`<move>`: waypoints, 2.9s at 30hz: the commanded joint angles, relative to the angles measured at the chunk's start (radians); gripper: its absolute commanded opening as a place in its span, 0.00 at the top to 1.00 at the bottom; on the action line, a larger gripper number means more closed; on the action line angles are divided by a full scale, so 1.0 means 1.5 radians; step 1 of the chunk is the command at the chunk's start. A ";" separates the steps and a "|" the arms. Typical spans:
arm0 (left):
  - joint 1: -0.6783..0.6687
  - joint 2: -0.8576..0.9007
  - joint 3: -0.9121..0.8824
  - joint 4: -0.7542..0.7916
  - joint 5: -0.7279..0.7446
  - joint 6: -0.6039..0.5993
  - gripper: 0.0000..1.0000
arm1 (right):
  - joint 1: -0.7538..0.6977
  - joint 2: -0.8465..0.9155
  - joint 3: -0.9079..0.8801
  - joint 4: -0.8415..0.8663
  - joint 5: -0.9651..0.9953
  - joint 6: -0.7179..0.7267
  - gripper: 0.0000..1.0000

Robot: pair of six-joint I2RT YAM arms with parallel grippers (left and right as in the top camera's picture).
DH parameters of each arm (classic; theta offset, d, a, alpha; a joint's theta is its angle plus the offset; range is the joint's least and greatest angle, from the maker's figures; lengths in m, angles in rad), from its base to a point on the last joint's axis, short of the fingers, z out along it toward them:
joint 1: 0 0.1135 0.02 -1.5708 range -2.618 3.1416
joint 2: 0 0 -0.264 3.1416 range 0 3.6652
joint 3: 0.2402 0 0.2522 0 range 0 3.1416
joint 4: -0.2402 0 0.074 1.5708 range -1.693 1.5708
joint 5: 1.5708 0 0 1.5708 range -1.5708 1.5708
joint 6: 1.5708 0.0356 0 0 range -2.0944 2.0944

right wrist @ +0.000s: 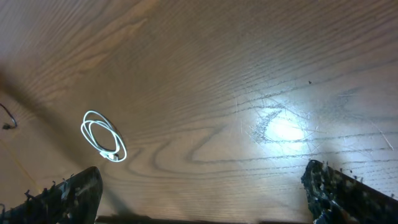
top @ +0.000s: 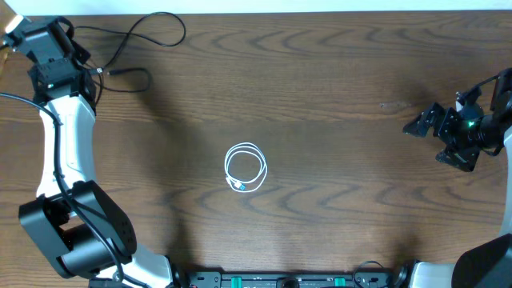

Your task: Untangle cables

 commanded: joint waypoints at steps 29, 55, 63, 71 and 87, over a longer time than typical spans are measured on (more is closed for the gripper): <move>0.094 0.057 -0.012 -0.205 0.002 -0.046 0.88 | -0.002 -0.009 0.003 -0.002 -0.003 -0.010 0.01; 0.185 0.079 -0.027 -0.280 0.239 -0.046 0.60 | -0.002 -0.009 0.003 0.000 -0.003 -0.010 0.01; 0.181 0.097 -0.068 -0.283 0.214 -0.055 0.50 | -0.001 -0.009 0.002 -0.010 -0.004 -0.024 0.01; 0.207 0.150 -0.071 -0.303 0.166 -0.098 0.42 | -0.002 -0.009 0.002 -0.020 -0.004 -0.037 0.01; 0.242 0.203 -0.071 -0.302 0.167 -0.190 0.45 | -0.002 -0.009 0.002 -0.019 -0.004 -0.037 0.01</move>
